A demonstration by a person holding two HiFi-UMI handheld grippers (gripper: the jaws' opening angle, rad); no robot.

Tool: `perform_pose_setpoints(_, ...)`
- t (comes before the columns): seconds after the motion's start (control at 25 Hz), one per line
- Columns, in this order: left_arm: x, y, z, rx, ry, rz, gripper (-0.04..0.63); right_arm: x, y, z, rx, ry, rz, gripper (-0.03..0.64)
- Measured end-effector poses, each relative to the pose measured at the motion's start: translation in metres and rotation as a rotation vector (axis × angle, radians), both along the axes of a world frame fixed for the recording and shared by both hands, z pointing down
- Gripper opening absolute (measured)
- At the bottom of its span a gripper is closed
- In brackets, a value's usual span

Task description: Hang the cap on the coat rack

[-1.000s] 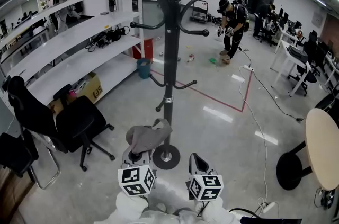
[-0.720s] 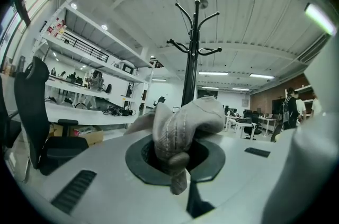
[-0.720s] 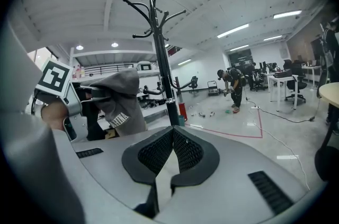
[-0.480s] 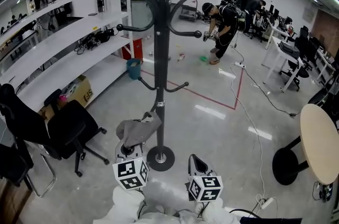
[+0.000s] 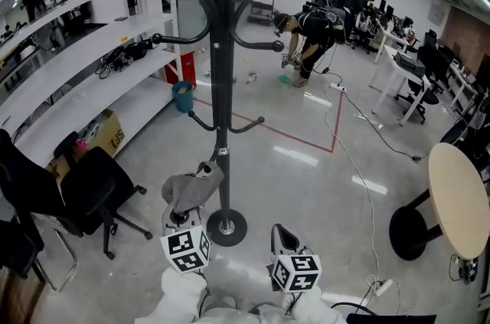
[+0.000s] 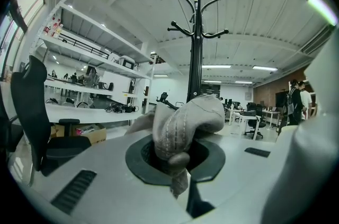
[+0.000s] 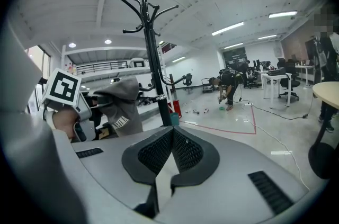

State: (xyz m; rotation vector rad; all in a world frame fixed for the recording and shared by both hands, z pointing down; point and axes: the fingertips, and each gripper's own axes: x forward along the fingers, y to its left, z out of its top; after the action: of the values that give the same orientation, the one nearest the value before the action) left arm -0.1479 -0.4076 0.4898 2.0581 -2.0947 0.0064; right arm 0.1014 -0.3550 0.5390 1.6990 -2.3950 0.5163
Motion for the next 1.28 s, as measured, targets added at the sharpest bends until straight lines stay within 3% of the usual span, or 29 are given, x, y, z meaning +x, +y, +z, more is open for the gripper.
perform_pose_setpoints(0.6,0.01,-0.018,0.047,-0.086,-0.029,0.022,0.015,0.003,-0.004,0.007,-0.022,0.006,0.022,0.009)
perform_pose_setpoints(1.28,0.022,-0.055,0.075,-0.119,-0.017,0.036,0.016,0.027,0.005,0.017,-0.065,0.043,0.078,0.01)
